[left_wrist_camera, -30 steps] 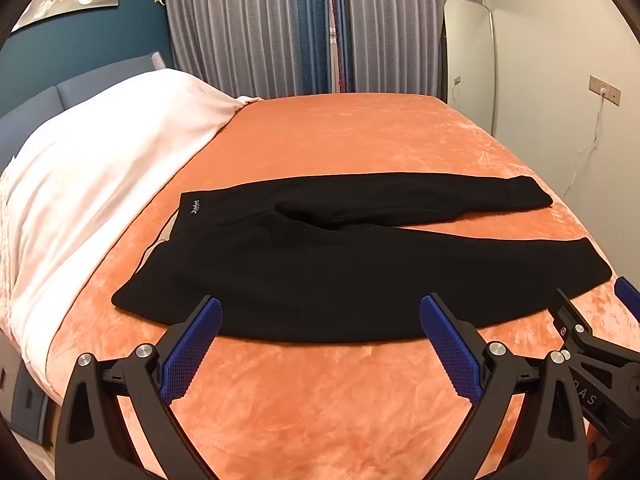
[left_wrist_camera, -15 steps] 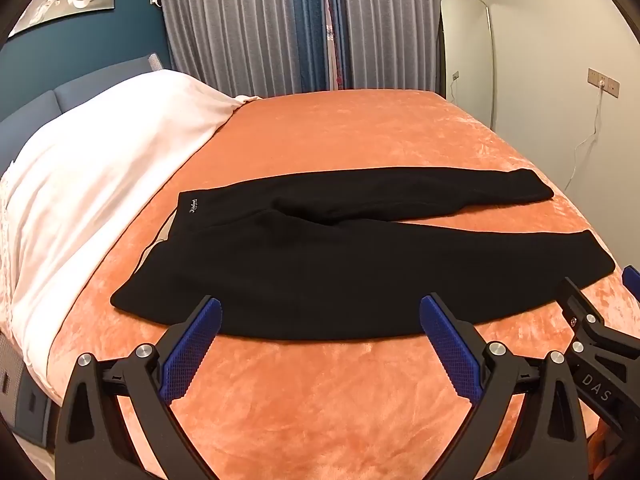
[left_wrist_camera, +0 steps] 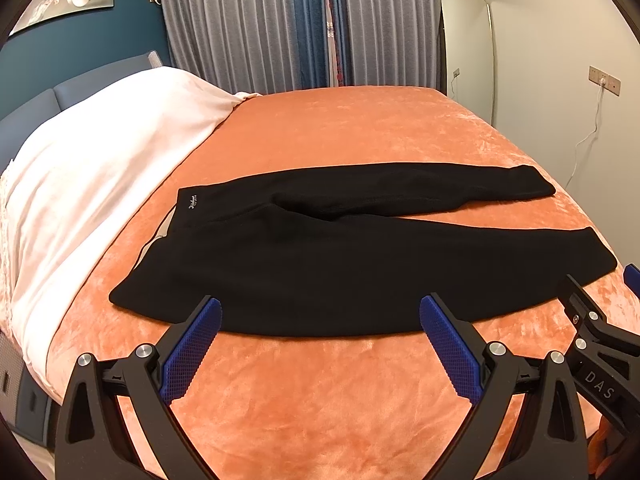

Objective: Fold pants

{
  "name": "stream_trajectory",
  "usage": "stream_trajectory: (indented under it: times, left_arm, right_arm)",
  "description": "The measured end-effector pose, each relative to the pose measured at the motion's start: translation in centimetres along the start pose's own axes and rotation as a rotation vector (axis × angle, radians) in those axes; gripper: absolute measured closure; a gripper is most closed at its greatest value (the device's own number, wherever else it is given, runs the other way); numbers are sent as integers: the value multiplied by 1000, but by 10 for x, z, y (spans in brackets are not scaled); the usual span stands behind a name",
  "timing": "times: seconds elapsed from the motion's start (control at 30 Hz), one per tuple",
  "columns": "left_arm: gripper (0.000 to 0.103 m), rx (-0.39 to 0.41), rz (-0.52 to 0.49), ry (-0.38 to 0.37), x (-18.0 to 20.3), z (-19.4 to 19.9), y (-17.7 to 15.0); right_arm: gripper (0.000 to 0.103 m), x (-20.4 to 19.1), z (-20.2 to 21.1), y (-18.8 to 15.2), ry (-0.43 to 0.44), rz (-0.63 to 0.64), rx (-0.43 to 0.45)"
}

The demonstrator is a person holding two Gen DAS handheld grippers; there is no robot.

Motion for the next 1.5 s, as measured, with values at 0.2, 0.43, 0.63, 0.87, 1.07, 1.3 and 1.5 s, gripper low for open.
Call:
stream_trajectory:
  times: [0.2, 0.43, 0.63, 0.87, 1.07, 1.3, 1.5]
  left_arm:
    - [5, -1, 0, 3, 3, 1, -3]
    - [5, -1, 1, 8, 2, 0, -4]
    - [5, -2, 0, 7, 3, 0, -3]
    - [5, -2, 1, 10, 2, 0, -4]
    - [5, -4, 0, 7, 0, 1, -4]
    - [5, -6, 0, 7, -2, 0, -3]
    - [5, -10, 1, 4, -6, -2, -4]
  right_arm:
    - [5, -3, -3, -1, 0, 3, -4]
    - [5, -3, -5, -1, 3, 0, -4]
    - [5, -2, -4, -1, 6, -1, -4]
    - [5, -1, -5, -2, 6, 1, -4]
    - [5, -2, -4, -2, 4, 0, -4]
    - [5, -2, -5, -5, 9, -2, -9]
    - [5, -2, -7, -6, 8, -3, -12]
Point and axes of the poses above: each gripper's, at about its wrist camera, not at the fingertips, and z roughly against the way its jaws point, x to its right, y to its top, the point moved 5 cm from there along -z, roughly the way its jaws point
